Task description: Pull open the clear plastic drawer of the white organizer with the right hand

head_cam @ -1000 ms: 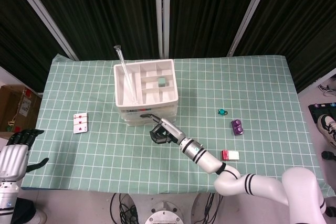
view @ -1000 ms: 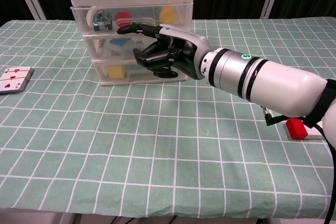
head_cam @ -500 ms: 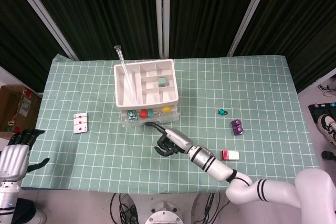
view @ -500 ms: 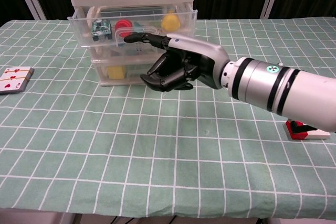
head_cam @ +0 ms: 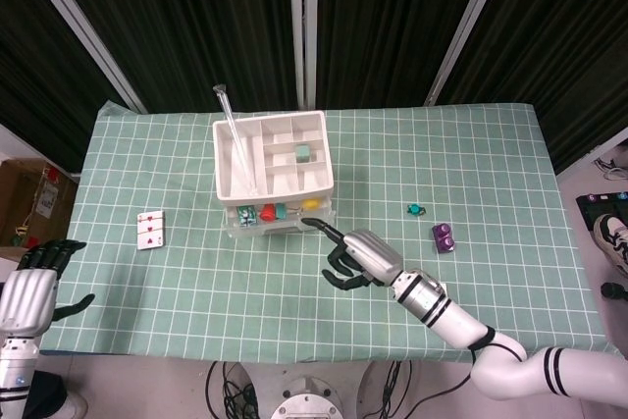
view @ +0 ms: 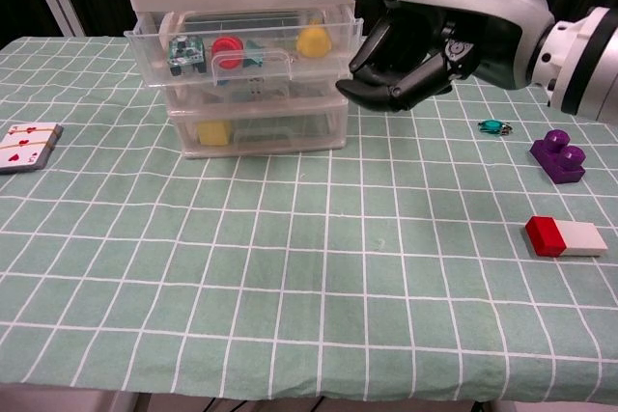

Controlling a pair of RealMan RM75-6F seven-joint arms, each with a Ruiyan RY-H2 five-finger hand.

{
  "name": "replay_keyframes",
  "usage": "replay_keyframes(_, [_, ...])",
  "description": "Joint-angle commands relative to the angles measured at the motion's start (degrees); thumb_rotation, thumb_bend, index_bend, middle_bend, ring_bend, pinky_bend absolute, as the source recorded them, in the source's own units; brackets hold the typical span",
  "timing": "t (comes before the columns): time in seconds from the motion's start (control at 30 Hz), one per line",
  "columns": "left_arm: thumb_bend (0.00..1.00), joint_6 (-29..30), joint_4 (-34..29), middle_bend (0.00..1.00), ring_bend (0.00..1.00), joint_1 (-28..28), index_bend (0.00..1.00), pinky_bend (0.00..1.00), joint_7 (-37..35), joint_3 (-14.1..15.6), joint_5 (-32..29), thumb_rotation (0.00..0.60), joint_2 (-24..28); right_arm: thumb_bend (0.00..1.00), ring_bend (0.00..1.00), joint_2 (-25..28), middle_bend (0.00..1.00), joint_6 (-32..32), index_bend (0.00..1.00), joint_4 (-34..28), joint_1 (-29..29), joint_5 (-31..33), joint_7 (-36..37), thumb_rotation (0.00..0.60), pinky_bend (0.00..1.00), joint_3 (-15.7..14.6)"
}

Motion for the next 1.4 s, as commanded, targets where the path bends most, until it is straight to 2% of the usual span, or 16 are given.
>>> replay_keyframes(0.03, [0.00,-0.20,-0.28,0.23,0.18,-0.11,0.24,0.20,0.23,-0.03,-0.08,0.600,0.09,0.37,0.87,1.27,0.84,-3.01,0.03,0.34,1.16,3.63,-0.85,0.600,0.93,1.54])
replay_keyframes(0.4, [0.00,-0.99,-0.79,0.23,0.18,-0.55,0.24,0.20,0.74,-0.15,-0.51,0.600,0.35,0.37,0.87,-1.53,0.84,-8.89,0.08,5.78,4.51,10.55,-2.66,0.600,0.93,3.64])
replay_keyframes(0.57, [0.00,-1.03,-0.85,0.23,0.18,-0.44,0.24,0.20,0.74,-0.06,-0.73,0.600,0.39,0.37,0.87,-2.20,0.84,-9.92,0.27,6.28,5.13,12.19,-3.65,0.600,0.93,4.10])
replay_keyframes(0.7, [0.00,-0.97,-0.70,0.23,0.18,-0.14,0.24,0.20,0.64,0.15,-0.98,0.600,0.34,0.37,0.87,-1.35,0.85,-8.87,0.33,4.59,3.99,11.09,-3.25,0.600,0.93,3.53])
replay_keyframes(1.2, [0.00,-1.23,-0.55,0.23,0.18,-0.14,0.24,0.20,0.51,0.38,-0.87,0.600,0.18,0.37,0.87,3.80,0.85,-6.34,0.33,-2.01,0.05,2.30,-0.26,0.600,0.93,-1.32])
replay_keyframes(1.4, [0.00,-0.67,-0.94,0.23,0.18,-0.07,0.24,0.20,0.76,0.27,-0.55,0.600,0.62,0.36,0.88,9.02,0.86,-4.50,0.11,-6.47,-0.88,-0.31,-4.57,0.600,0.94,-2.15])
